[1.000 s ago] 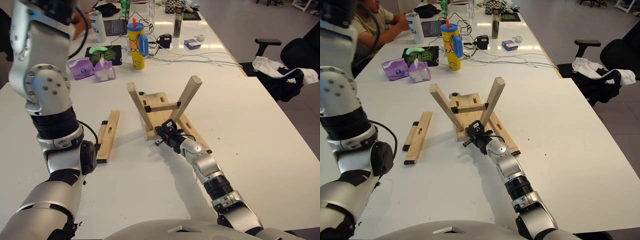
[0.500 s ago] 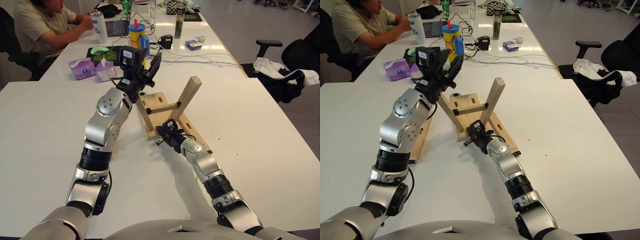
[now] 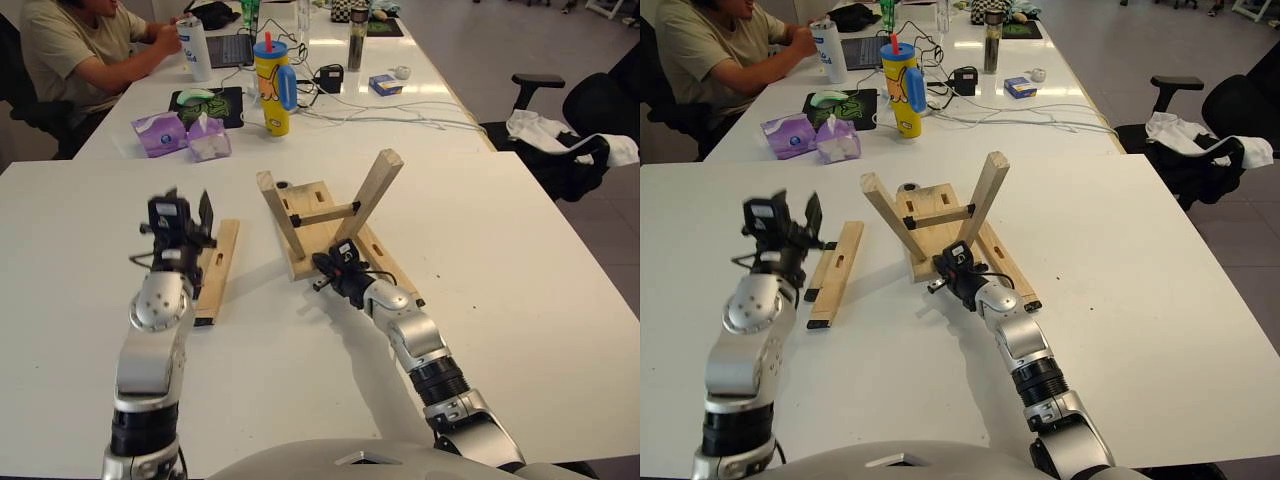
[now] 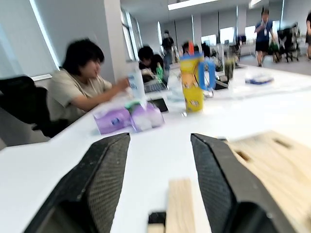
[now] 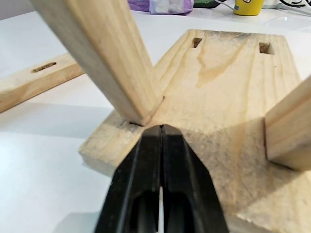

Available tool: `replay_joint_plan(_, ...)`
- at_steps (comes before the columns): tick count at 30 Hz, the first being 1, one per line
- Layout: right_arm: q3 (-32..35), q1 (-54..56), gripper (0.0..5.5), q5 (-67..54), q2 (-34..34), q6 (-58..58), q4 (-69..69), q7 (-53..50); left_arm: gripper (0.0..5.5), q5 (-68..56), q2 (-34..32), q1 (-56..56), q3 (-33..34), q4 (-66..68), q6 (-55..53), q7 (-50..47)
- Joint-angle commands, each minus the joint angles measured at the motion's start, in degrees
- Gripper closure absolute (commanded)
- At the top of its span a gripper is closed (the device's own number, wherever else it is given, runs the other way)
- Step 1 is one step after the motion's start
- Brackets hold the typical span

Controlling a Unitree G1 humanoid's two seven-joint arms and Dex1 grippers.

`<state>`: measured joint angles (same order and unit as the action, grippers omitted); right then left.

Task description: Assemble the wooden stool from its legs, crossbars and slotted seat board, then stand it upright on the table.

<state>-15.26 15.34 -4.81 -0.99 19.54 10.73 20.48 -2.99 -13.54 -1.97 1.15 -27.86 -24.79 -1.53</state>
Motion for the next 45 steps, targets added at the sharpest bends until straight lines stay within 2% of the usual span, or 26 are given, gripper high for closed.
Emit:
replay_joint_plan(1, -1.29, 3.13, 5.5, 1.28, 2.12, 0.62, 0.24, -0.85, 3.16, 1.04, 1.21, -0.84, -2.52, 1.05, -0.82, 1.36)
replay_joint_plan(7, -4.07, 4.5, 5.5, 1.76, 5.22, 3.44, -1.5, -0.61, 3.16, 1.35, 3.25, 1.76, -3.96, 1.41, -2.22, 1.73)
replay_joint_plan(12, -6.65, 4.46, 5.5, 2.97, 5.02, 6.05, -3.79, 0.37, 3.16, 1.92, 3.88, 3.08, -4.58, 0.17, -3.17, 2.16)
replay_joint_plan(15, -6.59, 2.03, 5.5, 4.04, 1.84, 6.55, -7.71, 0.61, 3.16, 2.37, 4.03, 2.8, -4.38, -0.01, -3.27, 2.11)
replay_joint_plan(18, -4.79, -6.19, 5.5, 1.33, -5.15, 7.67, -21.45, 5.26, 3.16, 2.57, 4.33, 0.29, -3.24, -0.86, -2.68, 1.7)
replay_joint_plan(22, 0.48, -15.75, 5.5, -4.46, -10.89, 10.13, -34.89, 8.51, 3.16, 2.5, 5.01, -1.45, 0.86, -1.96, -1.32, -0.3)
replay_joint_plan(24, 6.57, -17.95, 5.5, -7.01, -11.06, 10.39, -38.12, 6.39, 3.16, 3.2, 5.04, -0.7, 3.31, -2.69, -0.08, -1.92)
replay_joint_plan(28, 16.94, -13.55, 5.5, -6.1, -8.98, 9.53, -35.93, -3.77, 3.16, 5.03, 4.57, 2.72, 4.0, -2.57, 1.65, -3.01)
replay_joint_plan(30, 18.58, -9.01, 5.5, -5.63, -7.59, 9.98, -32.72, -7.67, 3.16, 5.0, 5.01, 4.58, 3.34, -1.11, 1.69, -2.6)
replay_joint_plan(34, 15.31, -0.17, 5.5, -5.69, -2.05, 8.24, -26.32, -10.66, 3.16, 5.76, 5.29, 6.27, -1.33, 1.96, 1.89, -0.01)
replay_joint_plan(36, 6.31, 2.16, 5.5, -4.91, -0.28, 9.81, -24.61, -6.54, 3.16, 10.55, 1.79, 7.37, -9.88, 4.99, 1.13, 4.63)
replay_joint_plan(38, -0.17, 1.46, 5.5, -7.04, 1.46, 13.54, -24.27, -2.84, 3.16, 11.68, 2.03, 6.81, -11.11, 5.65, -0.8, 4.81)
replay_joint_plan(40, -0.5, -0.2, 5.5, -6.96, 0.89, 14.43, -23.57, -2.93, 3.16, 12.07, 1.36, 6.24, -8.32, 6.83, -1.85, 4.08)
replay_joint_plan(45, 3.23, -0.86, 5.5, -4.54, -5.7, 12.99, -18.39, -1.53, 3.16, 11.95, -2.15, 4.03, -0.72, 9.68, -2.85, 4.03)
